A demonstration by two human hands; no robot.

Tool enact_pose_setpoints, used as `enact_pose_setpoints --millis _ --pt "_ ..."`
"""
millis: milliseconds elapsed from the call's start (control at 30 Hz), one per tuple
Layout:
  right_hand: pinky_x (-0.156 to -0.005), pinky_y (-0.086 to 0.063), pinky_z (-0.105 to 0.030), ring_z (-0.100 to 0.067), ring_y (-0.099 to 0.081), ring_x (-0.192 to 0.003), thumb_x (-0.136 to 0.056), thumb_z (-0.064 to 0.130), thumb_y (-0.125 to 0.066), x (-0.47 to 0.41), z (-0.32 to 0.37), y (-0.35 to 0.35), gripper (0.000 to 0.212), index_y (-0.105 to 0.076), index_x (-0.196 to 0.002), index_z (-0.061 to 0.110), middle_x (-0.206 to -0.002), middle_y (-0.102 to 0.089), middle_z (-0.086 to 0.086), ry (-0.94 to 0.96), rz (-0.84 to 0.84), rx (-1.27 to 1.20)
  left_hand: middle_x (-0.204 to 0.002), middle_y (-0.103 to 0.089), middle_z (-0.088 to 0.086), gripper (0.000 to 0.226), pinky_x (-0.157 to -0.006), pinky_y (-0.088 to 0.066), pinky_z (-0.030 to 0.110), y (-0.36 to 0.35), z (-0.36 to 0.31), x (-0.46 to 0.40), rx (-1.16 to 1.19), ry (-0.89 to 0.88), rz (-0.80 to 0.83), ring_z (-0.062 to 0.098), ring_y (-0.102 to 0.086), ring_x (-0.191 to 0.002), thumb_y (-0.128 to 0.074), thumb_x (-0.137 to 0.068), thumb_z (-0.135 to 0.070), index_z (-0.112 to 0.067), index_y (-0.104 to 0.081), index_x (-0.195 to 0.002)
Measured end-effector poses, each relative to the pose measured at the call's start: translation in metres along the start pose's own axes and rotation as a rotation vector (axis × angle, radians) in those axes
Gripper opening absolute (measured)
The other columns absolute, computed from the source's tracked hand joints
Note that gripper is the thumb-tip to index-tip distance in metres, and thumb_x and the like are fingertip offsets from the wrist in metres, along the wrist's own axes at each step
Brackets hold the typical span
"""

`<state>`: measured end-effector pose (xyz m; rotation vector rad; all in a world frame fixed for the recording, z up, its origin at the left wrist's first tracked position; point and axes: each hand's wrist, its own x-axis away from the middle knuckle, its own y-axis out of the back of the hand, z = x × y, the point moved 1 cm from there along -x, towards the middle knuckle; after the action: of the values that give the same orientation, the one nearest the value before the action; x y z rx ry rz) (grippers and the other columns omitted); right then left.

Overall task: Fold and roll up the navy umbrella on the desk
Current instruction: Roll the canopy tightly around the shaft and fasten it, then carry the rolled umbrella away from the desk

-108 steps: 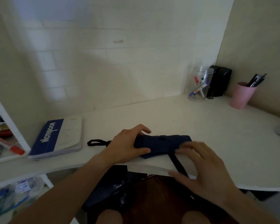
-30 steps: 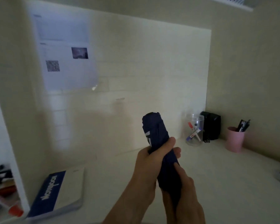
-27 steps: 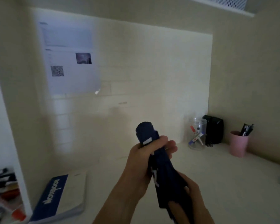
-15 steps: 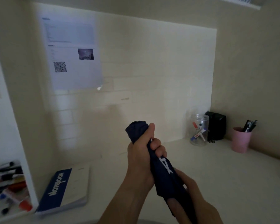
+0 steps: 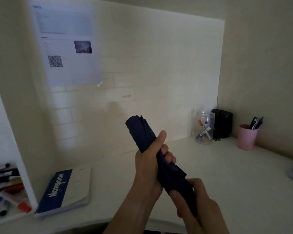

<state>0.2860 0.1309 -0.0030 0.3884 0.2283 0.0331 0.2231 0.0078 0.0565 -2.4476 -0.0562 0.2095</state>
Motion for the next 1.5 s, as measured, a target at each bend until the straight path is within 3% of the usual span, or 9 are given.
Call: enact_pose_setpoints --millis 167,367,567,700,800,1000,1200,1367,1500 --pt "-0.063 -0.039 -0.031 -0.03 -0.056 -0.058 -0.076 0.03 -0.069 0.001 0.011 0.001 0.025 -0.081 -0.075 0.008 -0.06 -0.068 -0.019 -0.261 0.06 -0.8 -0.074 -0.064 0.009 0.017 -0.066 -0.057 0.035 0.007 0.007 0.018 0.057 0.154 0.28 0.023 -0.066 -0.065 -0.083 -0.076 -0.02 -0.01 -0.071 -0.083" --pt "-0.047 -0.038 -0.026 -0.016 -0.05 -0.041 -0.072 0.062 -0.058 -0.014 0.008 0.001 0.055 -0.065 -0.088 0.01 -0.054 -0.066 -0.008 -0.041 -0.06 -0.297 -0.062 -0.053 0.002 0.027 -0.056 -0.053 0.028 0.003 0.012 0.004 0.02 0.013 0.017 0.014 -0.052 -0.05 -0.081 -0.076 -0.022 -0.012 -0.057 -0.073" --pt "-0.037 -0.026 -0.019 -0.018 -0.036 -0.035 -0.082 0.056 -0.063 -0.013 0.009 0.002 0.057 -0.073 -0.079 0.0 -0.055 -0.052 -0.018 -0.312 0.169 -0.734 -0.07 -0.065 0.011 0.022 -0.073 -0.061 0.037 0.0 0.021 0.03 -0.074 0.072 0.199 0.03 -0.073 -0.074 -0.08 -0.081 -0.023 -0.009 -0.064 -0.085" --pt "-0.074 -0.052 -0.027 -0.014 -0.071 -0.092 -0.081 0.036 -0.077 -0.014 0.009 0.018 0.024 -0.068 -0.096 0.02 -0.093 -0.075 0.005 -0.034 -0.097 -0.305 -0.056 -0.052 0.006 0.031 -0.067 -0.053 0.039 -0.001 0.024 0.029 -0.27 -0.033 0.077 0.021 -0.056 -0.051 -0.079 -0.085 -0.022 -0.012 -0.057 -0.065" --pt "-0.08 -0.052 -0.023 -0.005 -0.065 -0.106 -0.067 0.018 -0.059 -0.007 0.025 0.031 0.049 -0.064 -0.113 0.034 -0.107 -0.072 0.015 0.087 -0.127 -0.234 -0.06 -0.064 -0.005 0.021 -0.061 -0.054 0.034 0.006 0.033 0.029 -0.629 -0.2 0.09 0.014 -0.061 -0.055 -0.08 -0.085 -0.027 -0.019 -0.063 -0.075" --pt "-0.066 -0.057 -0.033 -0.005 -0.071 -0.07 -0.056 0.049 -0.078 0.019 0.047 0.063 0.047 -0.067 -0.094 0.024 -0.071 -0.075 0.006 0.04 -0.521 -0.158 -0.068 -0.065 -0.007 0.041 -0.044 -0.034 0.026 0.016 0.065 0.041 -1.568 -0.743 0.265 0.014 -0.063 -0.056 -0.078 -0.07 -0.05 -0.028 -0.048 -0.089" --pt "-0.066 -0.063 -0.026 -0.019 -0.078 -0.088 -0.067 0.009 -0.076 0.091 0.0 0.123 0.04 -0.068 -0.106 0.013 -0.101 -0.079 -0.008 -0.06 -0.681 -0.561 -0.109 -0.069 -0.022 0.063 -0.074 -0.053 0.019 -0.015 0.076 0.062 -1.262 -0.517 0.843 -0.002 -0.066 -0.089 -0.063 -0.074 -0.079 -0.047 -0.043 -0.125" --pt "-0.071 -0.064 -0.038 -0.03 -0.076 -0.099 -0.054 0.021 -0.094 0.174 -0.026 0.197 0.067 -0.068 -0.116 0.015 -0.115 -0.075 -0.017 -0.195 -0.765 -0.601 -0.104 -0.069 -0.017 0.059 -0.061 -0.046 0.012 -0.068 0.126 0.083 -1.338 -0.867 1.057 0.001 -0.064 -0.079 -0.043 -0.088 -0.079 -0.037 -0.052 -0.129" --pt "-0.097 -0.054 -0.041 -0.017 -0.067 -0.111 -0.083 0.048 -0.067 0.24 -0.029 0.277 0.046 -0.063 -0.125 0.029 -0.122 -0.07 0.0 -0.288 -0.905 0.148 -0.096 -0.067 -0.012 0.053 -0.053 -0.042 0.016 -0.117 0.178 0.107 -1.371 -1.012 1.204 0.006 -0.064 -0.064 -0.056 -0.088 -0.069 -0.031 -0.057 -0.125"
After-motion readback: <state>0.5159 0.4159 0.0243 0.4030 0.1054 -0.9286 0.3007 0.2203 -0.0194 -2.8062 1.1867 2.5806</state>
